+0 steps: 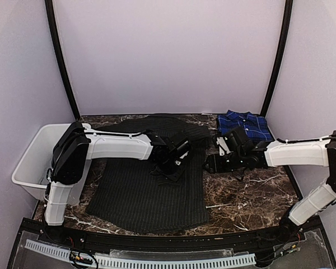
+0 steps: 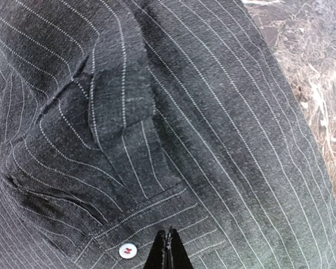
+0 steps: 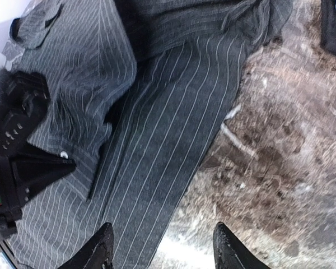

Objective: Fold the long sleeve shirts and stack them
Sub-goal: Pick up the sleeve from the center of the board, then pick up the corner of the shirt from the center of the board, then fold the flattened shirt at the center of the board.

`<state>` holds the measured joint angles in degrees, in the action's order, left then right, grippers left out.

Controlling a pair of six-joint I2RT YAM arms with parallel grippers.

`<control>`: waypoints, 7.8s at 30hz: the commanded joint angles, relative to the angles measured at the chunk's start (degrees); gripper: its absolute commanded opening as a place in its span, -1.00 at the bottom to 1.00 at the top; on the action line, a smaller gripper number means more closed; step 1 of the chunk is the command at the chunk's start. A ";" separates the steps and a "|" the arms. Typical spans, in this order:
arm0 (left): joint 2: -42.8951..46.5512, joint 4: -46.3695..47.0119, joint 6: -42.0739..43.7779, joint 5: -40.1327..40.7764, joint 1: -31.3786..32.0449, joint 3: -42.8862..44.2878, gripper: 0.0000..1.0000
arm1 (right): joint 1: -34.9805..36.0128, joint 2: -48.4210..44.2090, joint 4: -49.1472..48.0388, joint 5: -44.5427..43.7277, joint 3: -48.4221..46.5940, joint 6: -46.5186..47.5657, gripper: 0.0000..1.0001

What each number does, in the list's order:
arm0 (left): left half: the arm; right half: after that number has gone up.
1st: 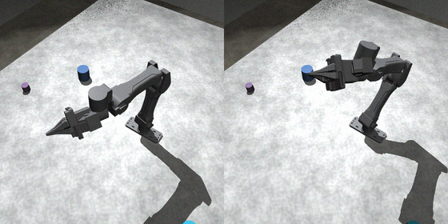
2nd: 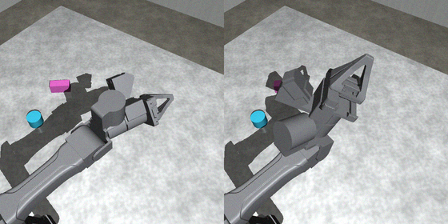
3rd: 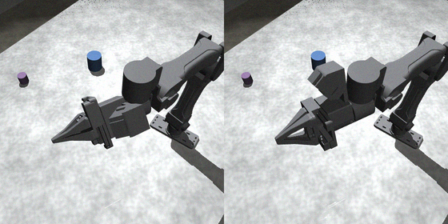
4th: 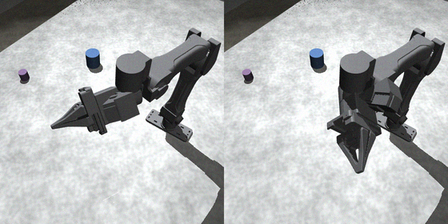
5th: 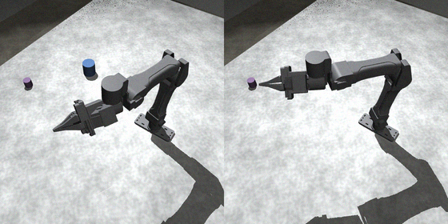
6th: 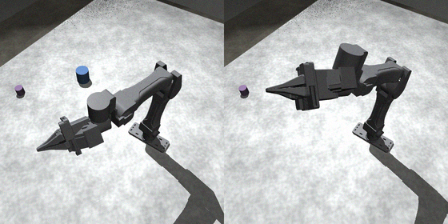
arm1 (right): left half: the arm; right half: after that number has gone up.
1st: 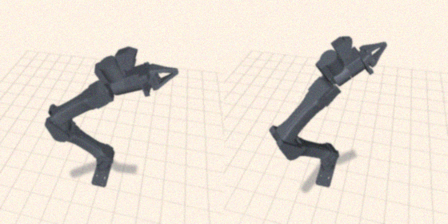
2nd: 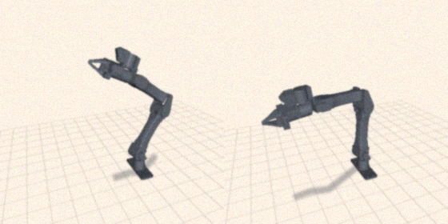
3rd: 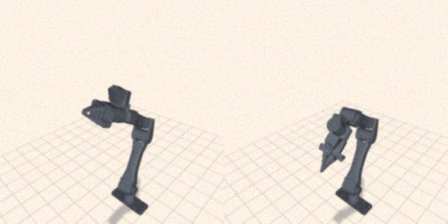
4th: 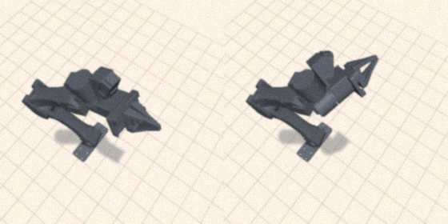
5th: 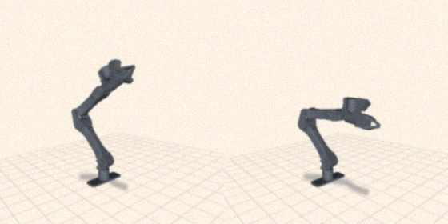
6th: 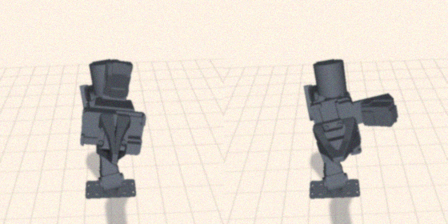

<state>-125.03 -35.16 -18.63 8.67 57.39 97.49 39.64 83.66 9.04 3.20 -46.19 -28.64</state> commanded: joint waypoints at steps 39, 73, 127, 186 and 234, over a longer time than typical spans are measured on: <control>-1.05 1.51 0.32 -2.05 0.11 -3.44 -0.56 | 5.68 -7.21 6.00 -3.00 5.90 -5.29 0.11; 5.17 0.86 0.52 -13.06 -3.56 -4.27 -0.82 | 28.97 1.52 15.40 -7.60 3.45 -21.28 -0.23; 12.17 -0.18 -0.01 -18.86 -35.48 33.47 -1.00 | 25.03 -10.41 23.49 -9.07 6.51 -25.06 -1.00; 19.43 6.90 -3.07 -20.65 -45.81 20.46 -1.00 | 31.79 8.87 9.22 3.92 -9.36 -14.97 -1.00; 19.28 6.82 -2.02 -23.19 -46.09 26.98 -1.00 | 29.00 19.27 0.39 11.89 -14.40 -13.30 -1.00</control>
<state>-108.51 -27.97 -21.58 -14.00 11.73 122.87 68.93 101.95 12.58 13.78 -59.37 -42.24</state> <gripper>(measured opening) 0.005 0.003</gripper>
